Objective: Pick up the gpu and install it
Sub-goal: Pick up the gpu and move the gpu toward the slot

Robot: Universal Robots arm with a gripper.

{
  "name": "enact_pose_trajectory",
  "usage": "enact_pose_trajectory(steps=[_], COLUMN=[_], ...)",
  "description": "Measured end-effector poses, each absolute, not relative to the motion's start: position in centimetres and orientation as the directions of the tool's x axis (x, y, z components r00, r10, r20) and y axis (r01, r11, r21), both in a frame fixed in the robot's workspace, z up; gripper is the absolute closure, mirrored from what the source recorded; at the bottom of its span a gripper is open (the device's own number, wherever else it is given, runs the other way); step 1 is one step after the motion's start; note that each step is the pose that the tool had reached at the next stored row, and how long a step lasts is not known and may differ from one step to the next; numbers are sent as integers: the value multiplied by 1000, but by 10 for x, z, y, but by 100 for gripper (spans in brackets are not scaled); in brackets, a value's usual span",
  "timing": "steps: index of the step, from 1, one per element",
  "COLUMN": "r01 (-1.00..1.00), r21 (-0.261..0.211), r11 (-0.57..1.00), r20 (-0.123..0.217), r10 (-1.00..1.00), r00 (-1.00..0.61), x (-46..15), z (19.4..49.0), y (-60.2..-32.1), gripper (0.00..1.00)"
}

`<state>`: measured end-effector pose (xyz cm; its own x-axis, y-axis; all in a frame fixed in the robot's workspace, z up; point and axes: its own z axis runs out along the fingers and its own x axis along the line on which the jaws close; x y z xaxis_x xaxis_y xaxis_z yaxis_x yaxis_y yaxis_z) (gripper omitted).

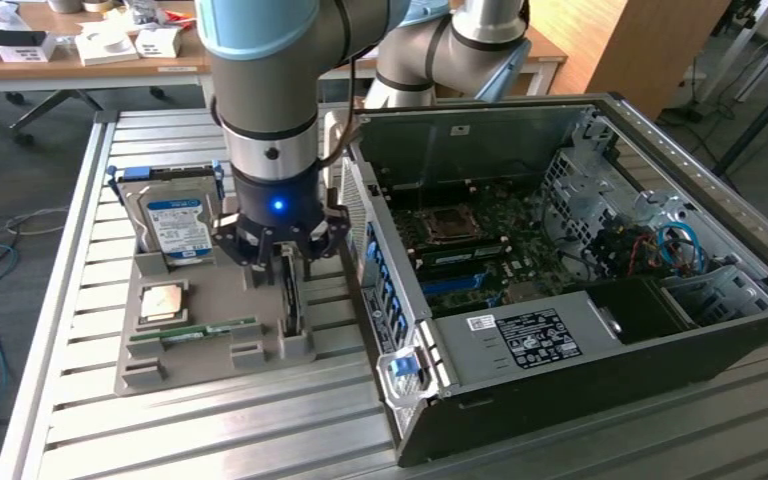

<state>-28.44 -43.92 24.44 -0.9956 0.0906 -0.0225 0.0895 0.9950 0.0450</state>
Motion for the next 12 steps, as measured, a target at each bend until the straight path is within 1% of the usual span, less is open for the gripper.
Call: enact_pose_trajectory(steps=[12], r01=[89], r21=[45], r11=[995], r20=[-22], r10=[91], r00=[-996], x=[-285], z=[236], y=[-437], gripper=[53])
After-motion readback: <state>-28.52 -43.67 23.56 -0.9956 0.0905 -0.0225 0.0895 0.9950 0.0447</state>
